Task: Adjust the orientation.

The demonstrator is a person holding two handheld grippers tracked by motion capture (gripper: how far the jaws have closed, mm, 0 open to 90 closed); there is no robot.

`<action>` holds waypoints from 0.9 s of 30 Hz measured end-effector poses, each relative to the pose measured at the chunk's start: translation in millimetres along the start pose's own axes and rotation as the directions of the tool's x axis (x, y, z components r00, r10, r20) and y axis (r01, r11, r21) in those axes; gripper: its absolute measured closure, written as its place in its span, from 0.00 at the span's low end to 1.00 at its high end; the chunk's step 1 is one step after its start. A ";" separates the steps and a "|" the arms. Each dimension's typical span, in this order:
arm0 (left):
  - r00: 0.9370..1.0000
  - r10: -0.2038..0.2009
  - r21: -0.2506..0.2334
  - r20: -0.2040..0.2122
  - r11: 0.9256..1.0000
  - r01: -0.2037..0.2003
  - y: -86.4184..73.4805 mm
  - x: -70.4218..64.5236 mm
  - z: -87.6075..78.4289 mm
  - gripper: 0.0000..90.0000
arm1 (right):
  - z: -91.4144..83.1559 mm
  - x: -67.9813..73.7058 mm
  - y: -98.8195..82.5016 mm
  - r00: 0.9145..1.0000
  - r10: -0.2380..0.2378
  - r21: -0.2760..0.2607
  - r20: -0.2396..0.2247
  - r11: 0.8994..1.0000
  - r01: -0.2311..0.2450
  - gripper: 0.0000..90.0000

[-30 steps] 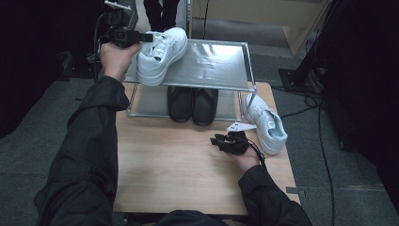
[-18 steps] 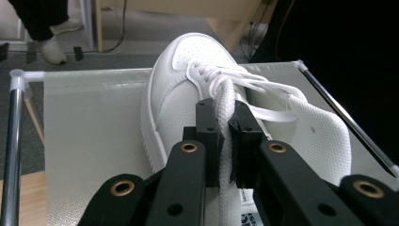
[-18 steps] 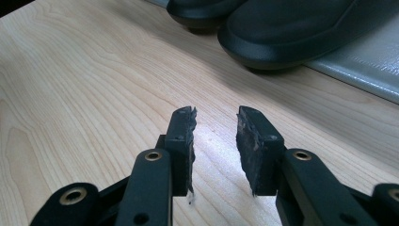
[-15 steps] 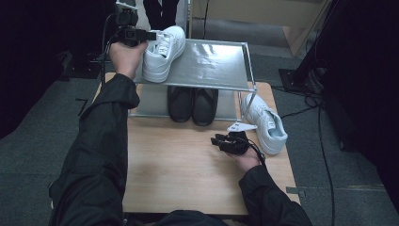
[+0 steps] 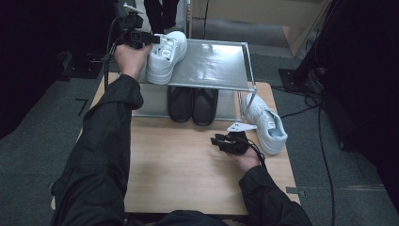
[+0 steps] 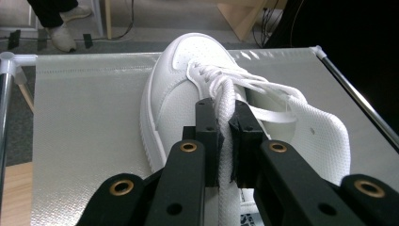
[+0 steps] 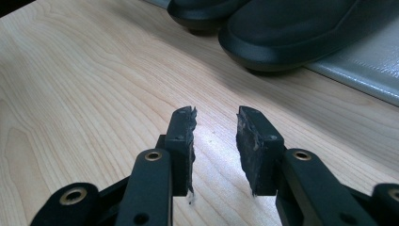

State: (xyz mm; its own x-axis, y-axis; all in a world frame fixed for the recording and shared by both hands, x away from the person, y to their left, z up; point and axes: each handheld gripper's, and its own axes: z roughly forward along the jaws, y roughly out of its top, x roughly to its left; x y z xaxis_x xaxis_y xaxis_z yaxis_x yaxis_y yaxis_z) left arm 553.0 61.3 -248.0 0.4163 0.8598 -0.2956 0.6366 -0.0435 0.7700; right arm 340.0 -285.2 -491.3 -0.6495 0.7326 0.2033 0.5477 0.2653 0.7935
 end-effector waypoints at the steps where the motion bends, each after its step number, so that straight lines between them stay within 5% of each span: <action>1: 1.000 -0.011 -0.001 0.009 1.000 0.011 0.4 -0.3 0.3 0.94 | 0.2 0.3 0.1 1.000 0.001 0.000 0.000 1.000 -0.001 0.74; 17: 1.000 0.005 0.036 0.026 0.999 -0.006 -2.6 -5.1 9.9 0.92 | 0.1 1.0 0.2 1.000 -0.005 0.001 0.000 1.000 0.005 0.74; 22: 0.999 0.005 0.047 0.053 0.999 -0.008 -2.5 -1.3 6.1 0.84 | 1.0 1.4 0.1 1.000 -0.008 0.004 0.000 1.000 0.008 0.74; 27: 0.996 0.007 -0.005 0.091 1.000 -0.007 0.3 -2.9 -9.5 0.76 | 1.3 1.9 -0.1 1.000 -0.006 0.009 0.000 1.000 0.006 0.74</action>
State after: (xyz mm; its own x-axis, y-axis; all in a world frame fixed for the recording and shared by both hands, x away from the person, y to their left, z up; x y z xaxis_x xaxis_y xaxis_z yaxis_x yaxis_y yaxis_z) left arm 545.8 63.6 -241.5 0.4781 0.8099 -0.3399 0.6306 -0.0471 0.7746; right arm 339.4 -283.0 -491.8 -0.6526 0.7312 0.1986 0.5484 0.2749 0.7897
